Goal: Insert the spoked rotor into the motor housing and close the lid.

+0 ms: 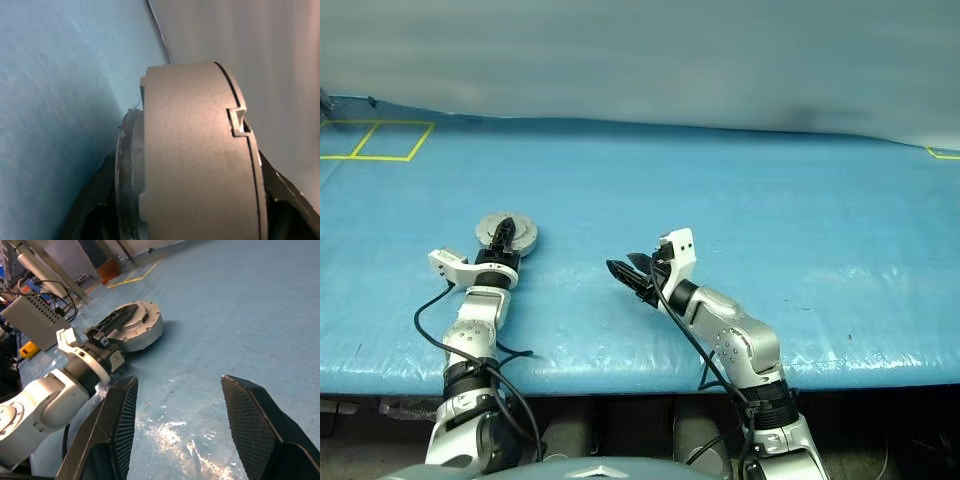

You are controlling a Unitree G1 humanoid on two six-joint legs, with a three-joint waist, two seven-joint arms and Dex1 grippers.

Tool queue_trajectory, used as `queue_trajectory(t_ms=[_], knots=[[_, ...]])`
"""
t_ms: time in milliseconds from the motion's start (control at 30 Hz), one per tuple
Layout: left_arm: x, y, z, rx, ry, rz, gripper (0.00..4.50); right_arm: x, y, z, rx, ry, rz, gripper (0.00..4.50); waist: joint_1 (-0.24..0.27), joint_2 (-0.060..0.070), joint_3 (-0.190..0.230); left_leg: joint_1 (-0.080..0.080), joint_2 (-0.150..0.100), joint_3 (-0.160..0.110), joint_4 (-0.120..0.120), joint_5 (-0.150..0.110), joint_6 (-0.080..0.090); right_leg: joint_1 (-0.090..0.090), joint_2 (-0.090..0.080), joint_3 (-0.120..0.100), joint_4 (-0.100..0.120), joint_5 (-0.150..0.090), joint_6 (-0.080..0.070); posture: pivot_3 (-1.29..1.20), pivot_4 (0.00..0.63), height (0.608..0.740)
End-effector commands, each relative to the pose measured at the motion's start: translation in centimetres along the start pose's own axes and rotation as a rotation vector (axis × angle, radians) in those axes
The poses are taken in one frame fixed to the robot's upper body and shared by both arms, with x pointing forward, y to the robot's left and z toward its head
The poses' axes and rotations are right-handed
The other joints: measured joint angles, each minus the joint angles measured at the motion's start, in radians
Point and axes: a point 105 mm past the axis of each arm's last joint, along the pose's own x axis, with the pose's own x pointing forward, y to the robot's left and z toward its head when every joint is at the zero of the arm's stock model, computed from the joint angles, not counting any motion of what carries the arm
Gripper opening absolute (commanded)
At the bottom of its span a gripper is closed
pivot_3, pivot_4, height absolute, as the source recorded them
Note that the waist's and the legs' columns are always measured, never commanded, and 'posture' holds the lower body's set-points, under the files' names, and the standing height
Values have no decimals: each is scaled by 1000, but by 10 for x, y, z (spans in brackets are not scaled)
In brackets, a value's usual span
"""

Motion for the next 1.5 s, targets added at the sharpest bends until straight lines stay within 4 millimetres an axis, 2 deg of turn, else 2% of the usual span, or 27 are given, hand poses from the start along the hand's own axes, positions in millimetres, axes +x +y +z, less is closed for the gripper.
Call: queue_trajectory(t_ms=[33,167,267,400,467,567,800,900,1033,1067,1133,1200,1267,1333,1367,1433,1500], knots=[[18,-19,13,8,-38,-64,2670,3,8,10,-54,-35,26,2781,3,0,0,0,0,0,0,0,0,0,0,0,0,0,1,0,150,740],[24,-11,14,-28,-40,-23,2670,4,8,10,-69,-35,21,2781,3,0,0,0,0,0,-1,0,0,0,0,0,0,3,3,0,150,740],[20,0,14,-16,-36,19,2670,3,7,10,-75,-33,15,2781,1,0,0,1,0,0,-1,0,0,0,0,0,0,3,3,0,150,740],[11,16,23,31,-75,84,3724,3,7,9,-73,-33,13,2818,-4,1,-1,3,0,0,-1,0,0,1,0,0,1,3,3,0,150,740],[4,20,33,51,-113,91,4416,3,7,8,-72,-28,12,2818,-12,2,-1,6,0,0,-1,0,-1,3,1,1,2,1,2,0,150,740],[-12,27,57,77,-206,109,4416,5,6,7,-71,-22,11,2818,-35,2,-1,9,1,1,-1,0,-1,5,1,3,2,0,0,0,150,740],[-46,37,100,184,-337,172,4416,7,4,5,-76,-8,8,2818,-40,2,-1,15,2,2,-5,0,-1,7,3,5,3,0,-1,0,150,740],[-57,27,122,296,-400,150,4416,7,4,6,-96,-13,5,2818,-35,2,-1,17,2,2,-5,0,-1,10,3,5,2,-2,-3,0,150,740],[-58,-1,125,432,-417,26,4416,6,2,13,-151,-67,-5,2818,-20,0,0,15,1,2,-3,0,-1,10,1,4,1,-2,-3,0,150,740],[-57,-14,122,478,-409,-36,4416,4,1,16,-182,-91,-11,2818,-15,0,0,15,1,2,-2,0,-1,10,1,3,1,-2,-3,0,150,740],[-56,-52,101,574,-326,-256,4416,-1,-6,23,-257,-120,-48,2818,-6,0,0,15,1,2,-2,0,-2,11,1,3,0,-2,-3,0,150,740],[-60,-88,60,663,-136,-498,4416,-8,-15,29,-326,-105,-63,2818,1,0,0,14,0,3,-2,0,-2,11,-1,3,-1,-2,-3,0,150,740],[-70,-106,23,746,55,-664,4416,-17,-18,35,-387,-105,-48,2818,2,0,0,14,-1,3,-2,-1,-2,11,-2,4,-1,-2,-4,0,150,740],[-78,-111,5,784,158,-736,4416,-21,-18,39,-427,-112,-35,2818,-1,1,0,15,-1,5,-3,-1,-2,11,-3,4,-2,-2,-4,0,150,740],[-83,-111,-11,848,261,-792,4416,-26,-19,40,-479,-100,-18,2818,-5,2,1,15,-1,6,-3,-1,-2,11,-3,4,-2,-2,-3,0,150,740],[-100,-106,-47,978,497,-912,4416,-38,-26,41,-605,-41,-2,2818,-9,3,1,16,1,6,-4,-1,-2,10,-1,5,-1,-3,-4,0,150,740],[-111,-95,-65,1054,645,-966,4416,-47,-34,40,-650,-4,-4,2818,-9,4,2,16,1,5,-5,-1,-2,9,0,5,0,-4,-6,0,150,740]])
